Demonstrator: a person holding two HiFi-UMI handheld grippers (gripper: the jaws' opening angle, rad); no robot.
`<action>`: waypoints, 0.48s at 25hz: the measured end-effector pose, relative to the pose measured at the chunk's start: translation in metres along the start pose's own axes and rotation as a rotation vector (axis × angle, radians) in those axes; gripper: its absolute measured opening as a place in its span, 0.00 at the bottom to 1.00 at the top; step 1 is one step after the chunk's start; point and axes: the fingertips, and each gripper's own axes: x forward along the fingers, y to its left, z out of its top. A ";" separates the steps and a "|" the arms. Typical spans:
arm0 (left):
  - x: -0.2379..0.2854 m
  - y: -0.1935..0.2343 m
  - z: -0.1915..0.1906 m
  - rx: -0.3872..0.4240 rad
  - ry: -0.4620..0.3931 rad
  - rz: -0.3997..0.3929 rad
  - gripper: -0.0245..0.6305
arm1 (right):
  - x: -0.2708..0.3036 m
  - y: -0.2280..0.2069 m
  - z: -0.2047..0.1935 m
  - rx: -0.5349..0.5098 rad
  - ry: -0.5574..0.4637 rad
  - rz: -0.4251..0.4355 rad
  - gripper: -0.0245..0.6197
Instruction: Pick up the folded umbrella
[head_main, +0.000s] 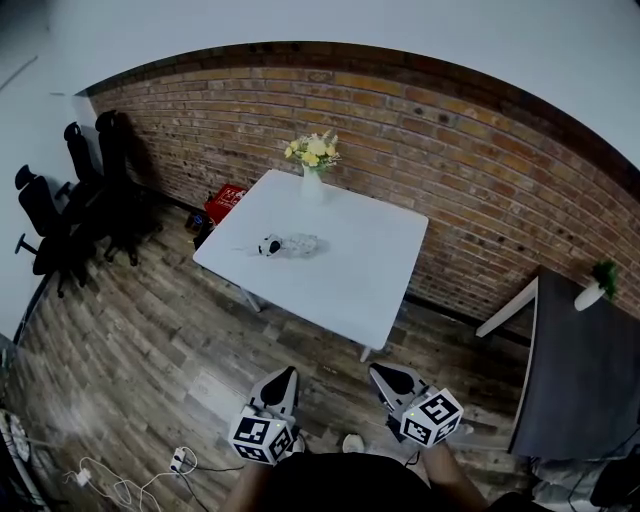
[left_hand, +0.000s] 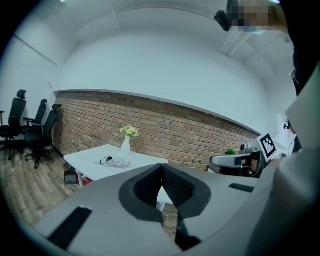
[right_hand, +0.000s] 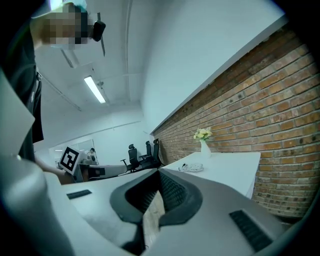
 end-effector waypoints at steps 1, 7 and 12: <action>0.000 -0.003 -0.001 -0.001 -0.001 0.003 0.06 | -0.002 0.000 0.000 0.002 -0.004 0.006 0.07; 0.003 -0.021 -0.005 -0.010 -0.018 0.024 0.06 | -0.017 -0.010 -0.003 -0.012 0.008 0.028 0.07; 0.003 -0.029 -0.011 -0.025 -0.017 0.055 0.06 | -0.028 -0.018 -0.008 -0.002 0.013 0.044 0.07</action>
